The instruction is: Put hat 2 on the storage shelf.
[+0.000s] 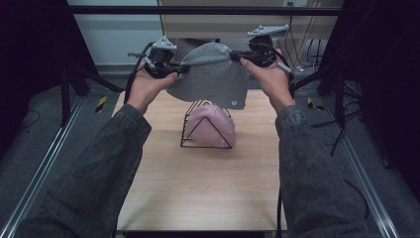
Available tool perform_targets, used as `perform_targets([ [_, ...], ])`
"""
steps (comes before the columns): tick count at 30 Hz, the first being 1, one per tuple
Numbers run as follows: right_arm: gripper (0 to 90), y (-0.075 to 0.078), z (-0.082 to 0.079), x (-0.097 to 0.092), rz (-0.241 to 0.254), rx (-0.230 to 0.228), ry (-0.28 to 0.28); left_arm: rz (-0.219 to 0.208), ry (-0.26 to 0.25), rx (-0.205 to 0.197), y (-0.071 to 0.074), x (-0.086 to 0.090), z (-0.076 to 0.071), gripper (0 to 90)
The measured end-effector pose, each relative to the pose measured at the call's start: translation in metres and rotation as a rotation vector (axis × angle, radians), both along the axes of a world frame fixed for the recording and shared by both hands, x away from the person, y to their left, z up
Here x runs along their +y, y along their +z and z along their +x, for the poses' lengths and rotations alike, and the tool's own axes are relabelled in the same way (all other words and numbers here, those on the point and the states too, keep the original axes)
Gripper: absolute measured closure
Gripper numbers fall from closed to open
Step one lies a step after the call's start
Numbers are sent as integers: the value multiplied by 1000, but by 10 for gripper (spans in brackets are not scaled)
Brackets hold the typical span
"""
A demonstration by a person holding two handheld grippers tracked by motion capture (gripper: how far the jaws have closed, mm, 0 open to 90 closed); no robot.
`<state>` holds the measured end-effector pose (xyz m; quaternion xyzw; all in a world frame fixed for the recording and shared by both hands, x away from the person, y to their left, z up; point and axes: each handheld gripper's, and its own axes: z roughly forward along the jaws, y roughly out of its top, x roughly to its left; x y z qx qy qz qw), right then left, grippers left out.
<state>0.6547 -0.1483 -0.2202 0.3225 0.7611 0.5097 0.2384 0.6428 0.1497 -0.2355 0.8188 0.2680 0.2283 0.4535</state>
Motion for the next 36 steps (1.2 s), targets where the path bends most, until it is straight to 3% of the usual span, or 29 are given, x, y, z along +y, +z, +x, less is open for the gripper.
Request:
perform_targets([
  [6, 877, -10, 1, -1, -5, 23, -7, 26, -3, 4, -8, -2, 0, 866],
  [17, 877, -22, -4, 1, -24, 30, -16, 16, 14, 27, -28, -2, 4, 864],
  [28, 876, -35, -11, 2, -40, 23, -33, 38, 34, 21, -40, -5, 2, 865],
  [36, 877, -49, -9, 5, -53, 45, -35, 45, 43, 32, -55, -4, 3, 865],
])
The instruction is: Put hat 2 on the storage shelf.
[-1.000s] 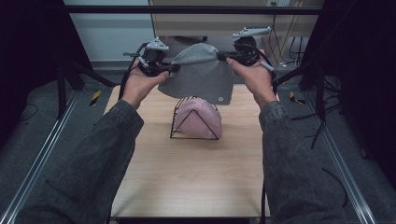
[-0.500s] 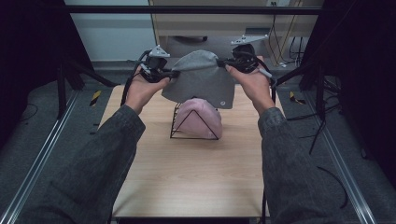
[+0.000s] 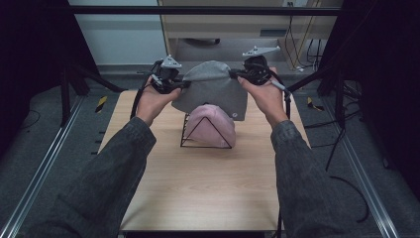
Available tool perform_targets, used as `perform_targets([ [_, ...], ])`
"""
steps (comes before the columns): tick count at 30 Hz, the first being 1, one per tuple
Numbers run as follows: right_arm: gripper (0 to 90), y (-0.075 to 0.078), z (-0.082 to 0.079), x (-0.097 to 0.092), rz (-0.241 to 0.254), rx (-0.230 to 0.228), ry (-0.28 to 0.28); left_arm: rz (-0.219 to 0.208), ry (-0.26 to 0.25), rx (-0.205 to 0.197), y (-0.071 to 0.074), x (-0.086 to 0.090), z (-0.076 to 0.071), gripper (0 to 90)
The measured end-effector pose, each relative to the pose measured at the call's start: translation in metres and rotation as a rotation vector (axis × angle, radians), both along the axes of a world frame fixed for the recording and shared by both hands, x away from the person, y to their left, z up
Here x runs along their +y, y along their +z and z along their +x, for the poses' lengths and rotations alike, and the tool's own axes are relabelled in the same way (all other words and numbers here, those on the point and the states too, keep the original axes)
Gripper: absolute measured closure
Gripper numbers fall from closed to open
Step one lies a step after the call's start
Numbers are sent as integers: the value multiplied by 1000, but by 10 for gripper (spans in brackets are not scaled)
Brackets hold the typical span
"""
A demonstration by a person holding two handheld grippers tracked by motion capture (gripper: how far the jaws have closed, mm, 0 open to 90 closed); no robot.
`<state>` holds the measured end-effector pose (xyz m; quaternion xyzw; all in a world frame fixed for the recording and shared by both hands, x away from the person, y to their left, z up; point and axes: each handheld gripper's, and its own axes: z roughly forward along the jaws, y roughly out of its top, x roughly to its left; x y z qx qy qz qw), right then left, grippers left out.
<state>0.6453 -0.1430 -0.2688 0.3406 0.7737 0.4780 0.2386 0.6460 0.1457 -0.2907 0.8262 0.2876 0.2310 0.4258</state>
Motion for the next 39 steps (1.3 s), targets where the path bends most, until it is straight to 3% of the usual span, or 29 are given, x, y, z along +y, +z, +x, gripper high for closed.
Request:
perform_targets([
  [7, 876, -17, 1, 4, -18, 28, 11, 21, 1, 0, -16, 2, -2, 865],
  [16, 876, -34, 0, 8, -20, 58, 1, 15, 7, 35, -35, 6, -2, 865],
  [30, 876, -52, -5, 17, -45, 90, 9, 8, 21, 74, -56, 12, -6, 864],
  [39, 875, -63, -9, 24, -65, 105, 6, 32, 46, 98, -72, 16, -8, 864],
])
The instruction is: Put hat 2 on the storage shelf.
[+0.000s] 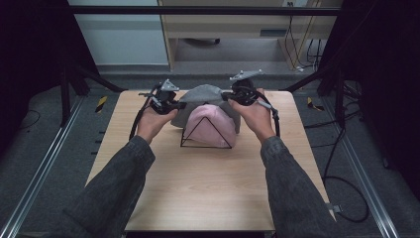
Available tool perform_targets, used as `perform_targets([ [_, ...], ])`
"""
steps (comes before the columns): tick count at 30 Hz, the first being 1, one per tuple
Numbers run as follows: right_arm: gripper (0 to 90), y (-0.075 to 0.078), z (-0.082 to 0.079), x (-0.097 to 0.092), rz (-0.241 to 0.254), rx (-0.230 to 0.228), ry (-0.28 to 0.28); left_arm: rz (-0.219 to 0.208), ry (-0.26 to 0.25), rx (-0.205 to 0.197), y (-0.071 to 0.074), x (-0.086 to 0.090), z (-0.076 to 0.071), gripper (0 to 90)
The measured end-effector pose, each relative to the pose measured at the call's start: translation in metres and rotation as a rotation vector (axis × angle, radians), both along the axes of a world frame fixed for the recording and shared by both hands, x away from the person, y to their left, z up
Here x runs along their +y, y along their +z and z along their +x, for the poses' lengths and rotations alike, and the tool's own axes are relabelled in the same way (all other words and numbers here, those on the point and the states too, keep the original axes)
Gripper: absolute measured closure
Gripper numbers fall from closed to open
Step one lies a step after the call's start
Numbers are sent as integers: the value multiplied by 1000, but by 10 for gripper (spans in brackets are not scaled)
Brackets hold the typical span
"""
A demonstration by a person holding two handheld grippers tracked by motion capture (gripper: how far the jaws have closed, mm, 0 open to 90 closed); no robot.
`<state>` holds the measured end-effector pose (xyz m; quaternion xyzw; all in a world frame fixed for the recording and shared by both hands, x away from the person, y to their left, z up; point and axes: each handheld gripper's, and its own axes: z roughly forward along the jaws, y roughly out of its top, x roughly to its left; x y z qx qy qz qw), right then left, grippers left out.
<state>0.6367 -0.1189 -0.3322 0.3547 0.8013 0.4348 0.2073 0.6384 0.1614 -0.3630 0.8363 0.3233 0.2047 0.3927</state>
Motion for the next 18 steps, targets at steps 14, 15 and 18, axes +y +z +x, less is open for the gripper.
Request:
perform_targets([
  [14, 857, -11, -2, 9, -7, 23, 23, 22, 32, 43, -19, 7, -6, 861],
  [15, 850, -11, -2, 9, -8, 21, 22, 23, 33, 41, -19, 8, -6, 860],
  [18, 820, -11, -3, 10, 0, 19, 18, 22, 36, 46, -21, 8, -7, 860],
])
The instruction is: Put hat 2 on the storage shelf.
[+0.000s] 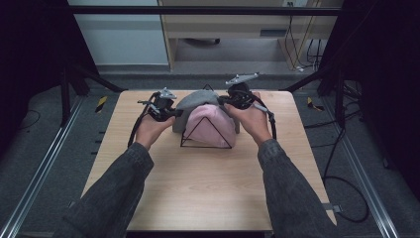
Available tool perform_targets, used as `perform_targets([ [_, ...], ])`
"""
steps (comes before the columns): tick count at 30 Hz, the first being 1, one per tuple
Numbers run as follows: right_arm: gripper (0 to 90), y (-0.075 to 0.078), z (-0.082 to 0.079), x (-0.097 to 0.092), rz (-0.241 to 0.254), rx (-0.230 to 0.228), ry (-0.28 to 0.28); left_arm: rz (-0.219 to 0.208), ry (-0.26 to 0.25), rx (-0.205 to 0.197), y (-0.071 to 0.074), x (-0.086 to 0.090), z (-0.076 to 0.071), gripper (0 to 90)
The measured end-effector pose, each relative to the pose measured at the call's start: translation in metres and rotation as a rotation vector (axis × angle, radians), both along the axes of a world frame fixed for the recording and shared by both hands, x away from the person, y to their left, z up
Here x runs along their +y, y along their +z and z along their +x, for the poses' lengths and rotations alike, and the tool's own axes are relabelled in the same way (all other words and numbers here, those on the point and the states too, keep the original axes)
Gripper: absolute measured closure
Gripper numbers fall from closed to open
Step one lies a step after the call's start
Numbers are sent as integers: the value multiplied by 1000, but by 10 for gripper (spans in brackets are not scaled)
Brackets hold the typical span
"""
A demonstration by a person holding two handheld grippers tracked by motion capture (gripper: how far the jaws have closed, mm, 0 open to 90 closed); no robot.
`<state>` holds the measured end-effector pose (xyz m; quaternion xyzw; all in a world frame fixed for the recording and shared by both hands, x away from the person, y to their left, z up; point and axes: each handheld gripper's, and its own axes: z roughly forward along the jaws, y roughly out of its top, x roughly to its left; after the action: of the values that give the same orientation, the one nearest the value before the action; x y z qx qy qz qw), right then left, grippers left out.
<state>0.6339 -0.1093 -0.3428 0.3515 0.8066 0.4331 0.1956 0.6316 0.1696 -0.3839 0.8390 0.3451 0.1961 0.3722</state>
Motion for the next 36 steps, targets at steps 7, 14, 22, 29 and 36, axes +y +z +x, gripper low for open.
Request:
perform_targets([
  [7, 748, 2, -3, -1, -1, -14, -7, -9, 13, 0, -5, 3, -3, 857],
  [14, 617, 2, -6, -4, 11, -20, -33, -4, 28, -7, -7, 3, -6, 848],
  [22, 417, 6, -13, -11, 10, -40, -78, -28, 58, -32, -2, 9, -9, 656],
  [29, 351, 7, -16, -16, 25, -49, -99, -44, 75, -53, 9, 16, -17, 490],
  [36, 298, 11, -24, -17, 29, -64, -112, -47, 81, -81, 24, 18, -31, 298],
])
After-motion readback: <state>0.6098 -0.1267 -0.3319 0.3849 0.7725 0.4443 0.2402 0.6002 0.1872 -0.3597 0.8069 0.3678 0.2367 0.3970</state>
